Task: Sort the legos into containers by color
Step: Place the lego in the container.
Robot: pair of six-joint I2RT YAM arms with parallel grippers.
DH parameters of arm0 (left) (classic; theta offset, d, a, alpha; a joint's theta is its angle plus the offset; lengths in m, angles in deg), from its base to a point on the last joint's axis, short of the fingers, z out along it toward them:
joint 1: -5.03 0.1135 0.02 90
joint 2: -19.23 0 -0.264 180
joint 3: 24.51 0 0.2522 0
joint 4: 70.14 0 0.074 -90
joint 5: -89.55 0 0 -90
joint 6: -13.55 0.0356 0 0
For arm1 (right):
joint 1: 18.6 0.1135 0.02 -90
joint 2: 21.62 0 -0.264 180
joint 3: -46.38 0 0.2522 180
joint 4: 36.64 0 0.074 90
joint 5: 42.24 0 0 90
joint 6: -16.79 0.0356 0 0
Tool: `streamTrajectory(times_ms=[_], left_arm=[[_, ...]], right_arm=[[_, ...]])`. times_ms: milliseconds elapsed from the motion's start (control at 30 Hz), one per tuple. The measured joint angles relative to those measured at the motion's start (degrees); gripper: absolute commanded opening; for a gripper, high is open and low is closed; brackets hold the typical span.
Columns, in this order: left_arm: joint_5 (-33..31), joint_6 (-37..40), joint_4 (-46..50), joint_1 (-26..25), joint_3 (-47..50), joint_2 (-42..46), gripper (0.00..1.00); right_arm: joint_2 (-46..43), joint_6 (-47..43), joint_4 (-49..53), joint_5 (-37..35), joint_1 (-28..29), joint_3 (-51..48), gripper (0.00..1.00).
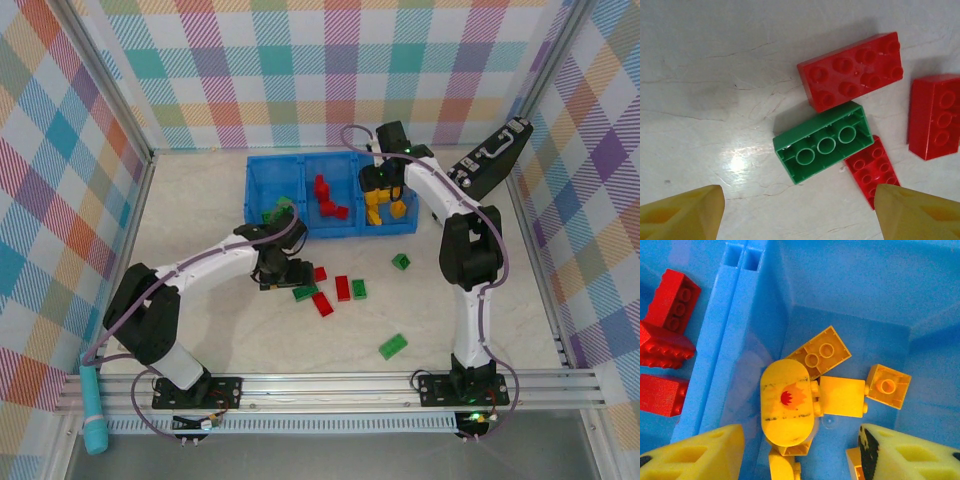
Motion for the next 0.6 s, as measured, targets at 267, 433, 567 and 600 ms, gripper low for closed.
streamTrajectory(times_ms=[267, 433, 567, 600], left_arm=[[-4.94, -10.43, 0.07, -4.59, -0.17, -1.55, 0.8], [-7.5, -14.47, -0.39, -6.54, -1.01, -4.5, 0.8], [-9.66, -16.55, -1.18, -6.69, -1.03, -4.68, 0.8], [-10.08, -16.9, -1.64, -6.69, -1.05, -4.74, 0.81]], right_arm=[[-0.55, -0.87, -1.95, 1.16, -0.02, -0.52, 0.66], [-2.99, -0.59, -3.26, 4.39, -0.02, -1.9, 0.67], [-5.38, -0.24, -5.05, 6.38, -0.02, -3.1, 0.67], [-5.95, -0.22, -5.42, 6.71, -0.02, -3.56, 0.67]])
